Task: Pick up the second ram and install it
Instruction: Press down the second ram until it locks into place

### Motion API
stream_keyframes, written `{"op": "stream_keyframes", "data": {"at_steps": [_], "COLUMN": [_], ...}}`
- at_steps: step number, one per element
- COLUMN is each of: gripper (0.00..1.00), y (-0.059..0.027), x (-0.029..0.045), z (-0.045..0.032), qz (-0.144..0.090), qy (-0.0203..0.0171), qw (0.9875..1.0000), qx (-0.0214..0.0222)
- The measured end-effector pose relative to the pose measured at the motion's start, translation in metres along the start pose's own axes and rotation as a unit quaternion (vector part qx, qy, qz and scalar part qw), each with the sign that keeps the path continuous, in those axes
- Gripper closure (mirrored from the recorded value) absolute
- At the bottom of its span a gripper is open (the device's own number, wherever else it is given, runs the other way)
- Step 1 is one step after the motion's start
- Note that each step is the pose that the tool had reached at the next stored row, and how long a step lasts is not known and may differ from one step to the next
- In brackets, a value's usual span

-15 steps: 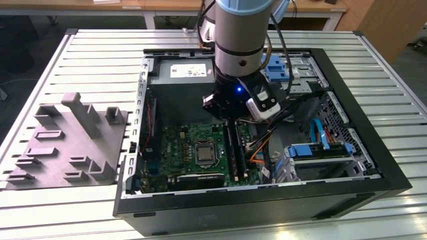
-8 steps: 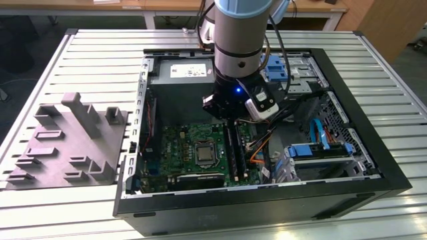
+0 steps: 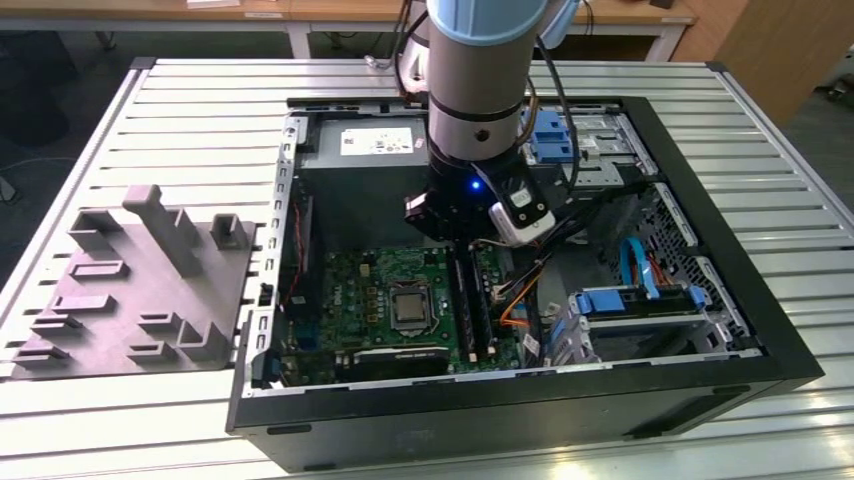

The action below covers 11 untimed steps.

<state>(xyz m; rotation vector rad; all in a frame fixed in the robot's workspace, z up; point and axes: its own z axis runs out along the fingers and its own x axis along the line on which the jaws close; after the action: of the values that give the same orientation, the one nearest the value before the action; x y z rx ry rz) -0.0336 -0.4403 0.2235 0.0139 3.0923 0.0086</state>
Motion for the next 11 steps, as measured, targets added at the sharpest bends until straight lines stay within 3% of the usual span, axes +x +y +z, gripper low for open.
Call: {"op": "stream_keyframes", "data": {"at_steps": [11], "gripper": [0.90], "y": [0.0000], "x": [0.0002], "z": [0.0035], "qz": [0.000], "qy": [0.0000], "qw": [1.0000], "qx": [0.0001]}}
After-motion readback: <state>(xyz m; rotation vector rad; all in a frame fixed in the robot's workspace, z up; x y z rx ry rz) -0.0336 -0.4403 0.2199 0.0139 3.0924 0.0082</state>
